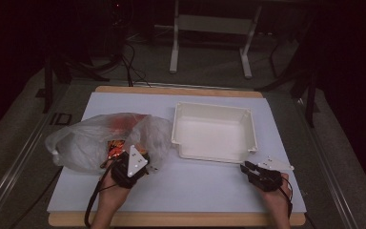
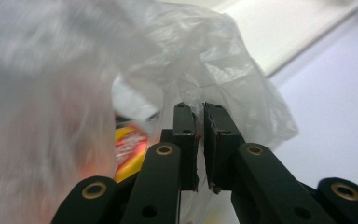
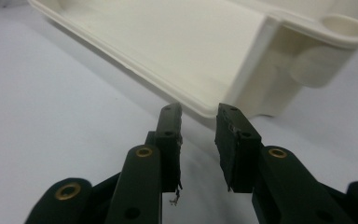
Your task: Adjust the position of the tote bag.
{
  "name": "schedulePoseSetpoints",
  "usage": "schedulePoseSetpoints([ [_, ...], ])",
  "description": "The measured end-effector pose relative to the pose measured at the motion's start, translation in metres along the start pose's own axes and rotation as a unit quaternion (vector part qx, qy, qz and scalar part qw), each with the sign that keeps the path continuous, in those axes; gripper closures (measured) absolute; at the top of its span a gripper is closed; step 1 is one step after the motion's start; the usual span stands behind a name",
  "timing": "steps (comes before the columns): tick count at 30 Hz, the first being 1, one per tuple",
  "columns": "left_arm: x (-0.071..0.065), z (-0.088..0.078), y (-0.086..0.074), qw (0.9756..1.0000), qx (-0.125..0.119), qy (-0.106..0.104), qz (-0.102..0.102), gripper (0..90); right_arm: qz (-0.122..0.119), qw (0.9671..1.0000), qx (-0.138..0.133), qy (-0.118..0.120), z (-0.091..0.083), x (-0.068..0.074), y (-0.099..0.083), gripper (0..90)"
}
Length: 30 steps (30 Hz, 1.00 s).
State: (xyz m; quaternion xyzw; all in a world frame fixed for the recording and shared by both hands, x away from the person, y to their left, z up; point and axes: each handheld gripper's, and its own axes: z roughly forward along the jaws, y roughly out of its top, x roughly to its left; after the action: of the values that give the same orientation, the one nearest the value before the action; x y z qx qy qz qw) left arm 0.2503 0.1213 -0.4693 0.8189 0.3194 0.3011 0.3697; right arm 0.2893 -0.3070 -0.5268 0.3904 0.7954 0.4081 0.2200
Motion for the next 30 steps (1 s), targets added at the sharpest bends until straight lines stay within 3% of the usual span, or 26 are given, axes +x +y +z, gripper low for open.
schedulePoseSetpoints([
  [8, -0.022, 0.028, 0.004, 0.9984, 0.013, -0.046, 0.031, 83.1, -0.021, 0.9997, 0.001, 0.015, 0.006, 0.015, 0.007, 70.7],
  [11, -0.025, 0.04, 0.001, 0.9975, 0.027, -0.058, 0.028, 80.6, -0.027, 0.9994, 0.002, 0.02, 0.009, 0.02, 0.008, 70.6],
  [13, -0.024, 0.041, -0.002, 0.9978, 0.024, -0.059, 0.015, 76.5, -0.032, 0.9992, 0.004, 0.023, 0.01, 0.023, 0.009, 70.5],
  [16, -0.022, 0.032, -0.007, 0.9983, 0.019, -0.055, 0.006, 63.3, -0.033, 0.9991, 0.005, 0.026, 0.011, 0.025, 0.009, 70.5],
  [19, -0.018, 0.012, -0.013, 0.9988, 0.005, -0.05, 0.002, 55.5, -0.034, 0.999, 0.006, 0.027, 0.012, 0.025, 0.009, 70.4],
  [30, -0.008, -0.056, -0.026, 0.9977, -0.055, -0.036, -0.016, 49.6, -0.037, 0.9988, 0.008, 0.03, 0.015, 0.027, 0.01, 70.4],
])
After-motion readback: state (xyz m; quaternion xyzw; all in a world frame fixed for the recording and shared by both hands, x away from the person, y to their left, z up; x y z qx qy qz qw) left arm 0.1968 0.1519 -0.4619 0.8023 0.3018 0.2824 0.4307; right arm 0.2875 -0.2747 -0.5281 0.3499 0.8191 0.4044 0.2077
